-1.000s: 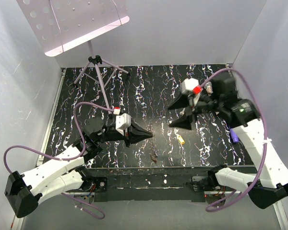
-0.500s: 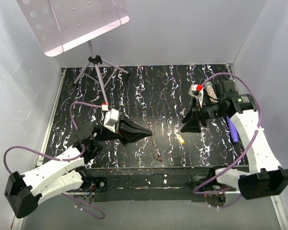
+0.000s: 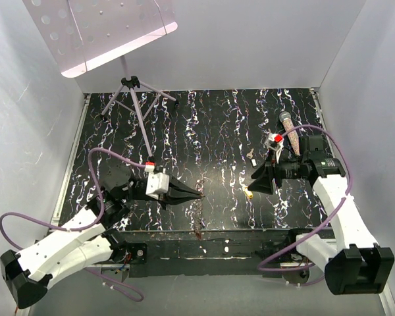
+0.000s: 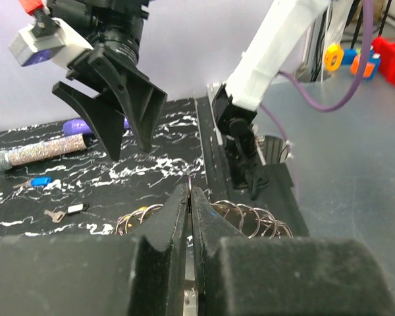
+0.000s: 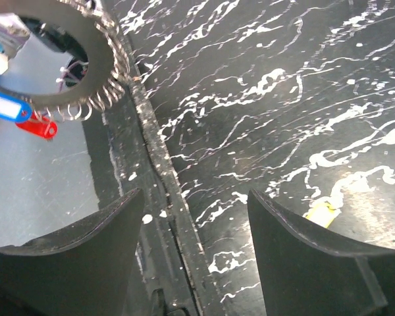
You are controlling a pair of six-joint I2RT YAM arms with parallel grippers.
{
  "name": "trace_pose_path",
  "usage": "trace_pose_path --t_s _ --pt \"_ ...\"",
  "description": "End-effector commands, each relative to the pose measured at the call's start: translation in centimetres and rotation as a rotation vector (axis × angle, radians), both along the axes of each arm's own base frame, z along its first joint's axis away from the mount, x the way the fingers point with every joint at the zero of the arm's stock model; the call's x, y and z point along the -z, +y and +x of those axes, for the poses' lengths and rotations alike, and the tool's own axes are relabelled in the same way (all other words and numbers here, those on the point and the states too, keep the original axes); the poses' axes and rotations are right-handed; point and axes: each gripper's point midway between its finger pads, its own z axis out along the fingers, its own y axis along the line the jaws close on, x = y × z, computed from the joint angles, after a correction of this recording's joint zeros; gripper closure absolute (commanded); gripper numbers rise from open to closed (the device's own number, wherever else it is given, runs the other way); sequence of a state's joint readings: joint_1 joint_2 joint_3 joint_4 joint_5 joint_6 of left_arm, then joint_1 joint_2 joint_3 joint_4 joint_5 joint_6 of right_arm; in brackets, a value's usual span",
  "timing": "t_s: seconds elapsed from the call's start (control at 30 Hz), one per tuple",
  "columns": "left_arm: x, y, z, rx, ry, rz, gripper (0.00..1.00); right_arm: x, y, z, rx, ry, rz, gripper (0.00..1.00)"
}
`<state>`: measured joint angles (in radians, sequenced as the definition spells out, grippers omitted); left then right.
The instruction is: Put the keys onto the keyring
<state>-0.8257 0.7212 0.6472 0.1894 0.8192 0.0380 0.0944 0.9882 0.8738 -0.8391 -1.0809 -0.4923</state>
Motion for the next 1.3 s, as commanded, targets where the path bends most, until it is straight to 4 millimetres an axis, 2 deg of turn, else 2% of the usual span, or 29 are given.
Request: trace_pose_path --t_s 0.0,0.13,0.27,0.43,0.67,0.73,0.8,0.9,1.27 --pt "2.3 -0.5 1.5 -0.032 -0.061 0.064 1.00 0.5 -0.4 3.0 0.038 -0.015 0.015 0.28" --pt "4.2 -0.5 3.8 -0.115 -0.017 0.113 1.00 2.8 -1.0 4.7 0.053 0.101 -0.048 0.33" --pt "5.4 -0.1 5.0 -0.102 0.027 0.134 1.00 5.9 -1.4 6.1 0.086 0.166 -0.156 0.40" --pt "5.4 0.1 5.3 -0.114 0.022 0.170 1.00 9.0 -2.1 8.0 0.196 0.221 -0.291 0.40" --pt "5.1 0.6 5.6 -0.145 -0.010 0.180 1.00 11.8 -2.4 9.4 0.324 0.354 -0.330 0.43" --pt "5.1 0.7 5.7 -0.158 -0.015 0.179 1.00 12.0 -2.3 9.5 0.328 0.395 -0.329 0.47" --pt "5.2 0.8 5.8 -0.165 -0.017 0.181 1.00 11.8 -1.8 9.6 0.318 0.408 -0.311 0.48" --pt "5.3 0.7 5.8 -0.165 -0.014 0.184 1.00 12.7 -1.5 9.7 0.317 0.436 -0.336 0.48" --pt "5.8 1.0 5.9 -0.177 -0.010 0.204 1.00 15.0 -1.8 10.4 0.332 0.524 -0.427 0.55"
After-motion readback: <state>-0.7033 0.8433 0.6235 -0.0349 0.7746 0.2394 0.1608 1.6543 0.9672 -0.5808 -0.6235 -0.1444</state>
